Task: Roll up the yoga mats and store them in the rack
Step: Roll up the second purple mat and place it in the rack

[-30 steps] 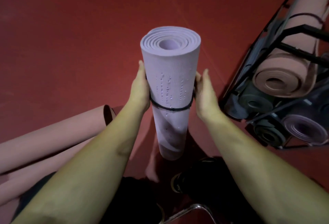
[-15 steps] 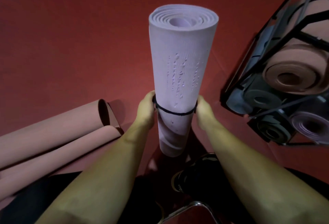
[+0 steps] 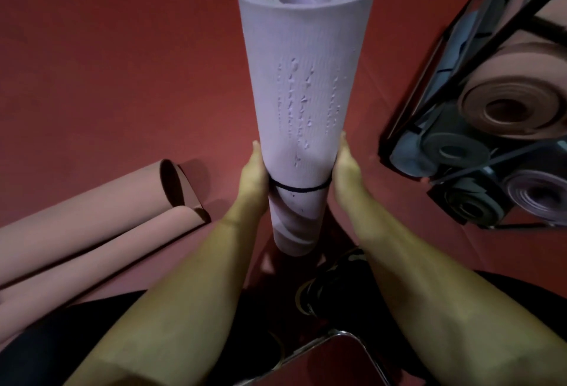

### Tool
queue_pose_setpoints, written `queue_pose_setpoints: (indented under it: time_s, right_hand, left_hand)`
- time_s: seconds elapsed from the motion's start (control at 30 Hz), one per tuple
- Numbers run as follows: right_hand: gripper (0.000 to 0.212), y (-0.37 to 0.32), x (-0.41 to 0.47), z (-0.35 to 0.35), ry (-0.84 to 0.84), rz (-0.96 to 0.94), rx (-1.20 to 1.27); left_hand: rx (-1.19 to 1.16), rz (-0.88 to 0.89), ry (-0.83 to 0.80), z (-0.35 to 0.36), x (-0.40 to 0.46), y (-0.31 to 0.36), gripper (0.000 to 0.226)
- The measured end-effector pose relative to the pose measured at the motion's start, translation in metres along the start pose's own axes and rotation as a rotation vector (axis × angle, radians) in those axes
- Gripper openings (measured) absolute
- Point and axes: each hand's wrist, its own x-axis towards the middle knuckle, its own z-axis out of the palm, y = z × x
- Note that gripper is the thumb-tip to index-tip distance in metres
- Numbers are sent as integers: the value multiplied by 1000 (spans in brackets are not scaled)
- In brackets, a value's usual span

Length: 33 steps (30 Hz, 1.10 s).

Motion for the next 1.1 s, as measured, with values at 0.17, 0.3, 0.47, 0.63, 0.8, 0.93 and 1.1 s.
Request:
queue_pose_setpoints:
  time_s: [0.17, 0.3, 0.47, 0.63, 0.8, 0.93, 1.1]
  right_hand:
    - [46, 43, 3, -10, -135, 1, -119]
    - [46, 50, 14, -8, -171, 53, 209]
    - [63, 45, 13, -6, -167, 169, 448]
    - [89, -11, 3, -8, -262, 266, 423]
    - [91, -120, -47, -31, -418, 58, 364]
    - [58, -133, -122, -46, -419, -251, 221]
    - [72, -139, -190, -72, -377, -344, 158]
  left_hand:
    - [-63, -21, -5, -4, 17, -23, 27]
    - [-74, -12, -4, -3, 21, -30, 25]
    - [-114, -36, -55, 9, 11, -21, 45]
    - [-92, 26, -150, 16, -25, 32, 86]
    - [284, 431, -319, -7, -84, 104, 76]
    - [436, 587, -416, -21, -155, 127, 97]
    - [321, 566, -395, -25, -220, 126, 75]
